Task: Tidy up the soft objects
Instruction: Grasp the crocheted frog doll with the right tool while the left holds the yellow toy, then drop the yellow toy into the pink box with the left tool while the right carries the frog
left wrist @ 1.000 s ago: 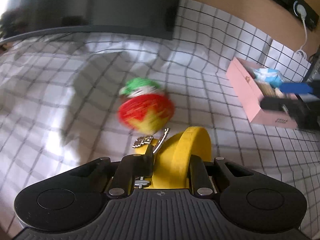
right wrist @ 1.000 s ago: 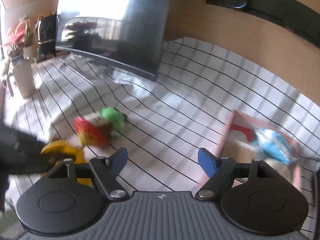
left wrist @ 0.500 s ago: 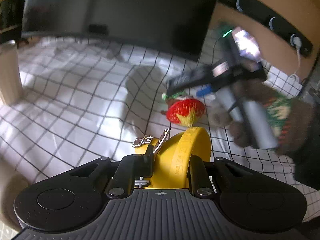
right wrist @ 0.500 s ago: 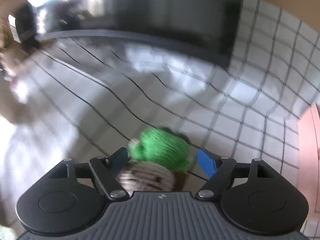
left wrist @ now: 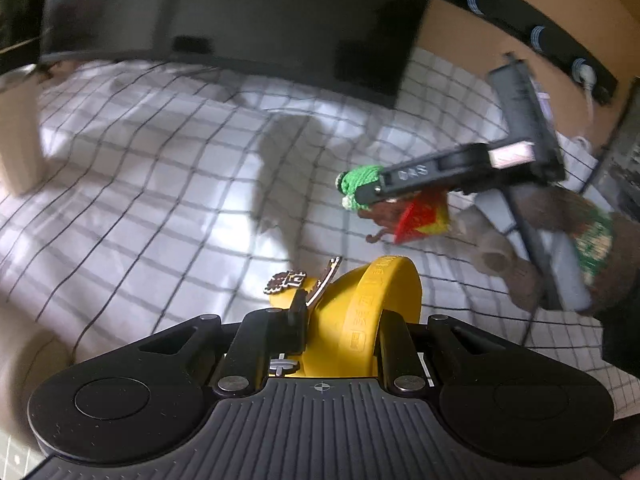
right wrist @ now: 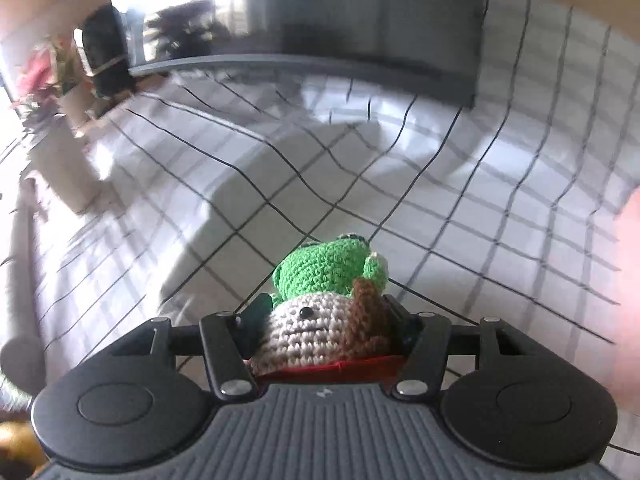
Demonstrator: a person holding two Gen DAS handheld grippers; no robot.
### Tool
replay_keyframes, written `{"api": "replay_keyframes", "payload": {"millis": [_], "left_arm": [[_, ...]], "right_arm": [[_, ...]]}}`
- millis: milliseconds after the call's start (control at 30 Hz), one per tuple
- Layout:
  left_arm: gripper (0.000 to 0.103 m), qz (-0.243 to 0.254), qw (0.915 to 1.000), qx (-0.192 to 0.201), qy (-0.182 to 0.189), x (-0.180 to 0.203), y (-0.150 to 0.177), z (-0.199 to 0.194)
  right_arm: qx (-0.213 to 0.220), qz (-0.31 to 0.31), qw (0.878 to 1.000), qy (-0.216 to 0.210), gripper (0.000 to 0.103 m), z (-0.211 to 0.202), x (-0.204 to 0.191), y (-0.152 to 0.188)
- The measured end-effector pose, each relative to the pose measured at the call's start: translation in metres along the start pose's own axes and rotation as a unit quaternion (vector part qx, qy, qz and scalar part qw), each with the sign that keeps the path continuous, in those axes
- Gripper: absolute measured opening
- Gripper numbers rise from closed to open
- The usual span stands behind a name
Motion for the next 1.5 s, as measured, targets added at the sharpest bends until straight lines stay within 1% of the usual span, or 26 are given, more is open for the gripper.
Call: {"api": "replay_keyframes", "payload": {"millis": [67,133,200,267,367,433,500,567,633,700,800,867,900,933,967,1000,1033,1067,1100,1133,1200,1233,1267,1333,1433,1500], "left_arm": [[0.019,0.013,0.9996,0.002,0.026,0.012,-0.004,0.003],[0.019,0.031,0.998,0.001,0.055,0.028,-0.007,0.008],[0.019,0.051,0.9946,-0.005,0.091,0.048,-0.011,0.013],[0.019,0.073,0.9891,-0.014,0.127,0.071,-0.015,0.016],[0.019,0.126,0.9755,-0.018,0.18,0.111,-0.022,0.012],[0.019,0.163,0.9628,-0.014,0.215,0.137,-0.032,0.008],[0.019,0.185,0.952,-0.009,0.244,0.161,-0.049,0.008],[0.019,0.191,0.9462,-0.004,0.261,0.183,-0.068,0.01],[0.019,0.19,0.9439,0.005,0.27,0.207,-0.096,0.018],[0.019,0.188,0.9456,0.018,0.265,0.229,-0.123,0.03],[0.019,0.174,0.9507,0.037,0.254,0.265,-0.161,0.056],[0.019,0.158,0.9523,0.04,0.258,0.29,-0.184,0.079],[0.019,0.147,0.9543,0.038,0.257,0.304,-0.195,0.096],[0.019,0.13,0.9573,0.033,0.256,0.31,-0.204,0.11],[0.02,0.102,0.9608,0.025,0.257,0.319,-0.211,0.13],[0.022,0.069,0.9623,0.009,0.263,0.325,-0.214,0.152],[0.022,0.039,0.9638,-0.008,0.264,0.328,-0.214,0.174],[0.021,0.007,0.9661,-0.028,0.256,0.329,-0.21,0.198],[0.022,-0.014,0.9698,-0.049,0.239,0.33,-0.203,0.222],[0.022,-0.011,0.9746,-0.065,0.214,0.332,-0.192,0.244],[0.032,0.027,0.983,-0.077,0.165,0.336,-0.171,0.271],[0.035,0.038,0.984,-0.073,0.158,0.335,-0.163,0.277],[0.036,0.04,0.9843,-0.061,0.161,0.333,-0.161,0.277],[0.036,0.044,0.9852,-0.051,0.158,0.329,-0.162,0.271],[0.036,0.065,0.9849,-0.033,0.157,0.328,-0.174,0.252],[0.037,0.075,0.9836,-0.016,0.163,0.326,-0.183,0.233]], "right_arm": [[0.016,-0.01,1.0,0.009,0.059,-0.031,0.003,0.008],[0.032,-0.009,0.999,0.028,0.059,-0.061,0.011,0.02],[0.047,0.004,0.997,0.054,0.059,-0.091,0.023,0.033],[0.056,0.026,0.994,0.094,0.059,-0.124,0.04,0.05],[0.062,0.051,0.984,0.157,0.059,-0.167,0.061,0.079],[0.066,0.063,0.977,0.195,0.059,-0.196,0.073,0.1],[0.072,0.081,0.968,0.227,0.059,-0.226,0.086,0.12],[0.08,0.104,0.959,0.251,0.059,-0.255,0.098,0.138],[0.093,0.125,0.95,0.27,0.059,-0.277,0.106,0.151],[0.105,0.137,0.943,0.285,0.059,-0.295,0.111,0.164],[0.115,0.158,0.933,0.304,0.059,-0.314,0.122,0.18],[0.114,0.17,0.93,0.304,0.059,-0.317,0.128,0.189],[0.113,0.174,0.93,0.303,0.059,-0.318,0.13,0.192],[0.113,0.176,0.93,0.302,0.059,-0.319,0.132,0.197],[0.112,0.178,0.93,0.301,0.059,-0.32,0.134,0.202],[0.11,0.179,0.931,0.299,0.059,-0.32,0.134,0.206],[0.106,0.183,0.93,0.3,0.059,-0.319,0.136,0.211],[0.101,0.186,0.93,0.301,0.059,-0.318,0.137,0.215],[0.095,0.187,0.93,0.302,0.059,-0.317,0.137,0.219],[0.09,0.187,0.93,0.304,0.059,-0.316,0.137,0.223],[0.081,0.187,0.93,0.305,0.059,-0.317,0.137,0.235],[0.076,0.189,0.931,0.304,0.059,-0.317,0.139,0.239],[0.072,0.195,0.931,0.301,0.059,-0.317,0.142,0.244],[0.066,0.201,0.931,0.298,0.059,-0.317,0.149,0.249],[0.065,0.2,0.931,0.299,0.059,-0.316,0.158,0.247],[0.071,0.189,0.934,0.293,0.059,-0.314,0.16,0.238]]}}
Point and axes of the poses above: each gripper's, at about its wrist camera, not at the fingertips, and z roughly the way its jaws point, x to its right, y to its underside, the point moved 5 cm from there along z, roughly the way its jaws point, and after that the axes turned 8 degrees about -y, right-handed, at the moved point
